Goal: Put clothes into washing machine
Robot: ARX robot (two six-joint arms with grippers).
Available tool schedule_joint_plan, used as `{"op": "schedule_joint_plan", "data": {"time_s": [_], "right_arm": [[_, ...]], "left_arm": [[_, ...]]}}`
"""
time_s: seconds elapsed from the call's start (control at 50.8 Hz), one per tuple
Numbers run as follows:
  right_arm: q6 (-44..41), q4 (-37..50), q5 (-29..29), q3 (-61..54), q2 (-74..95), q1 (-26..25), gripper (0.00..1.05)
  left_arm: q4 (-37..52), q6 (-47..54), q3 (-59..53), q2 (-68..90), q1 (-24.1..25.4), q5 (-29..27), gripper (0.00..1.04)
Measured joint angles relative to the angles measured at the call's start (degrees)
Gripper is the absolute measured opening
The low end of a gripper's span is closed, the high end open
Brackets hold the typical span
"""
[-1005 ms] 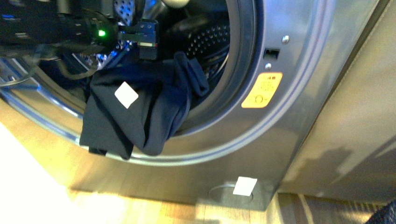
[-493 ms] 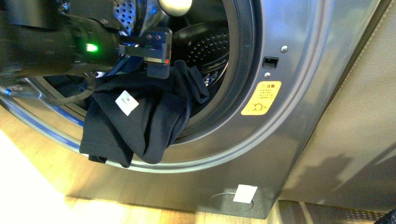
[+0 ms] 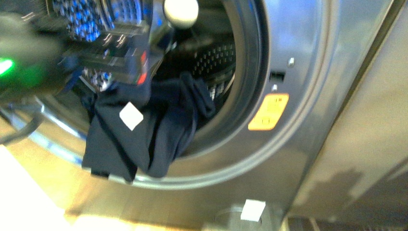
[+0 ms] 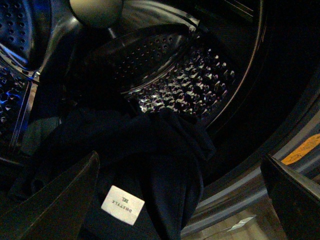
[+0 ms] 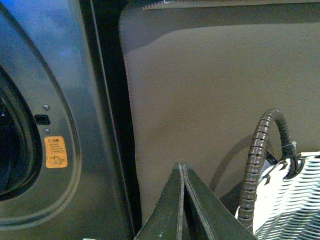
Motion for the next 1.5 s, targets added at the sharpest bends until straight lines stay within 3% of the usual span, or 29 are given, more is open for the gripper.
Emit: {"op": "schedule_joint_plan", "data": {"time_s": [0.236, 0.256, 0.335, 0.394, 0.493, 0.768, 1.084, 1.202, 1.497], "right_arm": [[0.0, 0.0, 0.0, 0.0, 0.0, 0.0, 0.02], [0.0, 0.0, 0.0, 0.0, 0.0, 0.0, 0.02], [0.0, 0.0, 0.0, 0.0, 0.0, 0.0, 0.02], [0.0, 0.0, 0.1, 0.0, 0.0, 0.0, 0.02], [0.0, 0.0, 0.0, 0.0, 0.0, 0.0, 0.02], [0.0, 0.0, 0.0, 0.0, 0.0, 0.0, 0.02], [0.0, 0.0, 0.1, 0.0, 0.0, 0.0, 0.02], [0.0, 0.0, 0.1, 0.0, 0.0, 0.0, 0.02], [0.0, 0.0, 0.1, 0.0, 0.0, 0.0, 0.02]], "left_arm": [[-2.1, -0.3, -4.8, -8.9, -1.3, 0.8, 0.98], [-1.5, -0.3, -5.3, -9.2, -1.9, -1.1, 0.97], [3.0, -0.7, -9.4, -12.7, -3.3, -15.6, 0.83], [2.4, -0.9, -12.1, -16.2, -2.7, -20.3, 0.74], [0.9, -1.4, -16.7, -23.8, 1.2, -19.4, 0.51], [-4.2, -1.8, -22.1, -33.9, 7.4, -13.1, 0.03], [-11.3, -1.8, -25.3, -44.3, 12.0, -8.5, 0.04], [-10.9, -1.7, -27.6, -46.6, 16.9, -2.7, 0.04], [-19.8, -1.8, -27.6, -56.1, 18.1, -2.6, 0.04]]}}
